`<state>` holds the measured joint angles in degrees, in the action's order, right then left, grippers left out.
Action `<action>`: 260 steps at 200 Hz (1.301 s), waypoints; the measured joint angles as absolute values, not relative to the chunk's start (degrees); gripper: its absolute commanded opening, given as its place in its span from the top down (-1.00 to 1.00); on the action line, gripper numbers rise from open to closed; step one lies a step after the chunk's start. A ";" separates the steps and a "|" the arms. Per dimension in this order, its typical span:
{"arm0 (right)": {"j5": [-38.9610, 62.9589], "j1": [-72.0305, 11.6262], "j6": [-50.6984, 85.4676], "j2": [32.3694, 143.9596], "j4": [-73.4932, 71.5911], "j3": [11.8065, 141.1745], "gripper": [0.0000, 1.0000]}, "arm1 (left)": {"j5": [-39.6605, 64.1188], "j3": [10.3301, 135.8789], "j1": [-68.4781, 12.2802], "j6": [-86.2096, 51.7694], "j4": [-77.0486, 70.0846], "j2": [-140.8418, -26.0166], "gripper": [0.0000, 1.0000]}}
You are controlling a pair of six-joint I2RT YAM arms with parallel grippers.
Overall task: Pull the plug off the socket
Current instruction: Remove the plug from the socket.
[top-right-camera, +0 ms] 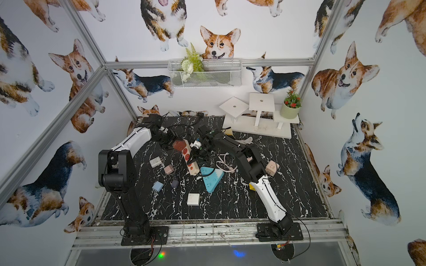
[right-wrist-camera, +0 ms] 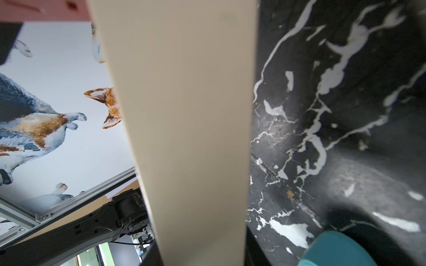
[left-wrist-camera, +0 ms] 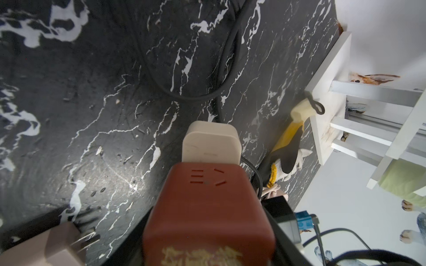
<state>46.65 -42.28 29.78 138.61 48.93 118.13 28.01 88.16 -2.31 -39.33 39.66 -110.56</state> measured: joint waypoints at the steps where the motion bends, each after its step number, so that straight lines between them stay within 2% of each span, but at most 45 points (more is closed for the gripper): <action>1: 46.68 -42.28 29.76 138.63 48.95 118.15 1.00 | 28.08 87.79 -2.26 -39.46 39.35 -110.37 1.00; 22: 46.74 -42.28 29.28 139.04 49.98 118.17 1.00 | 30.46 75.59 -0.62 -46.81 27.40 -105.27 1.00; 39: 46.22 -42.30 29.32 139.50 51.13 118.85 1.00 | 31.35 73.01 -0.10 -49.12 24.29 -105.01 1.00; 73: 45.06 -41.85 29.50 140.33 51.64 121.40 1.00 | 28.62 87.39 -1.91 -40.99 36.69 -110.72 1.00; 93: 44.84 -41.87 29.91 140.51 51.37 121.51 1.00 | 28.91 90.32 -1.61 -39.64 40.18 -112.25 1.00; 125: 44.03 -42.02 29.82 140.92 51.99 121.23 1.00 | 33.41 74.76 1.19 -48.97 25.23 -107.31 1.00; 137: 44.18 -42.02 29.82 141.10 52.66 121.25 1.00 | 33.47 72.84 1.45 -50.76 23.79 -106.76 1.00; 152: 44.21 -42.00 30.09 141.16 52.62 121.60 1.00 | 32.27 77.10 0.58 -48.14 27.92 -108.01 1.00; 178: 43.33 -41.63 31.14 141.43 51.13 122.63 1.00 | 28.12 92.58 -1.85 -38.63 40.75 -113.54 1.00; 190: 43.33 -41.65 31.14 141.64 50.98 122.67 1.00 | 28.64 92.31 -1.37 -38.00 41.74 -113.60 1.00; 212: 43.72 -42.15 30.79 142.26 51.55 122.48 1.00 | 32.53 81.14 1.72 -43.94 34.50 -109.95 1.00; 224: 44.49 -42.30 30.26 142.69 52.56 122.56 1.00 | 32.97 79.26 2.33 -45.58 34.11 -109.27 1.00; 240: 44.47 -42.33 30.20 142.89 53.01 123.33 1.00 | 30.13 84.62 1.15 -42.63 39.51 -110.59 1.00; 260: 37.01 -41.89 32.77 144.07 57.17 124.79 1.00 | 25.32 95.74 -1.17 -37.82 46.24 -113.51 1.00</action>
